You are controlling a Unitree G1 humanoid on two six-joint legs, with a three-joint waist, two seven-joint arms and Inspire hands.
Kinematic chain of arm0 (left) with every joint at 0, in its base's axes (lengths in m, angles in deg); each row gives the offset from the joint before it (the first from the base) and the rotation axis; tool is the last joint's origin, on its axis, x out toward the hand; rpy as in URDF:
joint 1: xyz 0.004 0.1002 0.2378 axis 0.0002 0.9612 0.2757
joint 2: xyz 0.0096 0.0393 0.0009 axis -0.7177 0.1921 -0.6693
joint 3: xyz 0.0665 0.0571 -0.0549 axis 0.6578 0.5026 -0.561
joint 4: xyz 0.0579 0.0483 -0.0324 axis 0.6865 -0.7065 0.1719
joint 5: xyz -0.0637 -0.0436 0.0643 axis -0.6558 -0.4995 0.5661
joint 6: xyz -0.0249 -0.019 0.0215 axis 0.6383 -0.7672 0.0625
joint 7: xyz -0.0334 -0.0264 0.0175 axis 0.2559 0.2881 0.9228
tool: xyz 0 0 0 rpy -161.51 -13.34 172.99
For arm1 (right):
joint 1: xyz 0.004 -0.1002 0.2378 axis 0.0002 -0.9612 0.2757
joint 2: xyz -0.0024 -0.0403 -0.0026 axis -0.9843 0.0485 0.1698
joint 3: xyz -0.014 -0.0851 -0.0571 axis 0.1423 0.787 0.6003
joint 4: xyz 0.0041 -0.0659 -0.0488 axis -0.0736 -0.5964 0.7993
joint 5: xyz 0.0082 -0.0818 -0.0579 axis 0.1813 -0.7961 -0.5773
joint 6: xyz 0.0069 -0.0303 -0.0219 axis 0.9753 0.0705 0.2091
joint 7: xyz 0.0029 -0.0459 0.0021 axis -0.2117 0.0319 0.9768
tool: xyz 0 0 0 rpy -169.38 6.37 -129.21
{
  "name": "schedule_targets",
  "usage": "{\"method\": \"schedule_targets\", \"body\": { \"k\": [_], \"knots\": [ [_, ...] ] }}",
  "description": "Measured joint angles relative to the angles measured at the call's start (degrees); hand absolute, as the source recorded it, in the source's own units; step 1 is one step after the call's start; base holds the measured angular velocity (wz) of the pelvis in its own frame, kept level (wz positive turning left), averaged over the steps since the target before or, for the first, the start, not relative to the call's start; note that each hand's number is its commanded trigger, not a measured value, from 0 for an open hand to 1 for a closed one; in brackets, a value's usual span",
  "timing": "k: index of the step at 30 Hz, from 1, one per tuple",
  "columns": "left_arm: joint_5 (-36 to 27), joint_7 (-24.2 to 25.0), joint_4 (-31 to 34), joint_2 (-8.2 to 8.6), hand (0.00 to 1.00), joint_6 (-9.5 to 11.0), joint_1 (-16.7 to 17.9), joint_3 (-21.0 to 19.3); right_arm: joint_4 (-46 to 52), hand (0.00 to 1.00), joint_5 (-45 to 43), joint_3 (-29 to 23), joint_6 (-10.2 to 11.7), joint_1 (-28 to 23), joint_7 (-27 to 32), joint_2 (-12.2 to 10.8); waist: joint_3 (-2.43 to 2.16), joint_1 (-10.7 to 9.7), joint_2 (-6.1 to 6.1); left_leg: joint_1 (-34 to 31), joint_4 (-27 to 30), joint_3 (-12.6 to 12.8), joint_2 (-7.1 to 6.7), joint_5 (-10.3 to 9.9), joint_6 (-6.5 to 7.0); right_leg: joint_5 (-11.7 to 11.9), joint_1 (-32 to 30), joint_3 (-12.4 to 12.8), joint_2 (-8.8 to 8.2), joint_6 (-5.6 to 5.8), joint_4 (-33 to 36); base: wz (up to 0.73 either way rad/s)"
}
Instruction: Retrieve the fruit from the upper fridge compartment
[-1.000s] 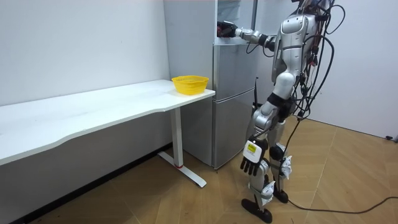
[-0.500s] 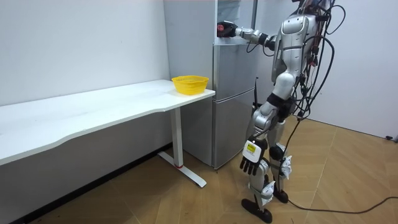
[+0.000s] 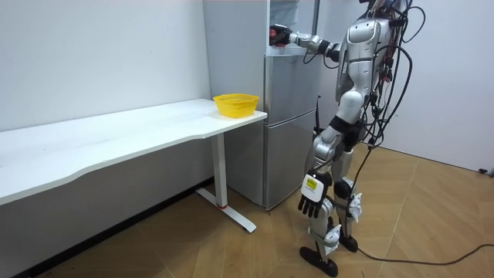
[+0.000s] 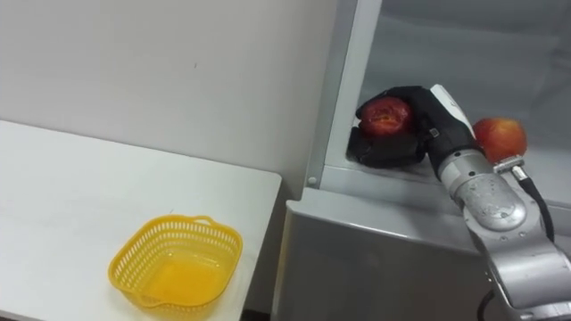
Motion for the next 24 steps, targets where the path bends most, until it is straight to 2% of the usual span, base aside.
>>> {"method": "schedule_targets", "body": {
  "k": [2,5,7,9,13,17,21,24],
  "knots": [
    [-0.14,-0.19,0.00,-0.01,0.00,0.02,-0.19,0.00,0.41,1.00,-0.03,0.01,-0.03,0.00,0.10,0.00,0.10,0.01,0.14,-0.03,0.02,0.03,0.00,0.00,0.00,0.00,-0.06,0.07,0.00,0.00,0.01,-0.02],
    [-0.16,-0.44,0.06,0.05,0.00,0.08,-0.28,0.02,3.86,1.00,-2.00,0.19,-1.89,-0.03,0.11,-0.28,0.30,-0.02,0.52,-0.38,0.09,0.63,0.13,0.00,0.00,0.00,-0.63,0.29,0.04,0.00,0.13,-0.08],
    [-0.38,-0.69,0.07,0.05,0.00,0.11,-0.31,0.07,5.22,1.00,-2.92,0.49,-2.34,-0.07,0.12,-0.29,0.20,-0.21,0.82,-0.53,0.21,0.69,0.13,0.01,0.00,0.00,-0.98,0.33,0.04,0.00,0.12,-0.05],
    [-0.37,-1.00,0.07,0.08,0.00,0.25,-0.67,0.11,7.34,1.00,-4.05,0.60,-2.58,-0.80,0.44,-0.31,-0.16,-0.22,1.20,-0.44,0.22,0.77,0.14,0.01,0.00,0.00,-1.28,0.36,0.04,0.00,0.13,0.00],
    [-0.35,-1.50,0.18,0.10,0.00,1.22,-1.01,0.11,11.25,1.00,-4.81,0.67,-3.62,-2.08,1.47,-0.74,-0.34,-0.04,1.90,-0.33,-0.01,0.86,0.18,0.04,0.00,0.00,-1.52,0.51,0.03,0.00,0.11,-0.07],
    [0.07,-2.26,0.00,0.32,0.00,1.45,-0.87,0.11,16.39,1.00,-7.25,0.26,-4.00,-5.37,3.57,-1.99,-0.35,-0.07,1.96,0.22,-0.21,1.22,0.25,0.04,0.00,0.00,-1.24,0.58,0.06,0.00,0.07,-0.04],
    [-0.48,-2.90,-0.99,0.32,0.00,2.84,-0.66,0.01,23.15,1.00,-8.98,-0.57,-4.30,-9.23,4.92,-2.61,-0.29,-0.08,2.05,0.59,-0.89,2.21,0.18,0.04,0.01,0.01,-1.19,1.89,0.04,0.01,-0.74,-0.11],
    [-1.41,-4.62,-2.63,0.52,0.00,3.94,-0.85,0.03,27.12,1.00,-10.71,-0.67,-4.39,-11.55,7.27,-4.78,-0.19,-0.53,2.21,0.78,-0.95,2.30,0.17,0.04,0.00,0.01,-1.07,1.93,0.00,0.01,-0.73,-0.05]
  ]
}}
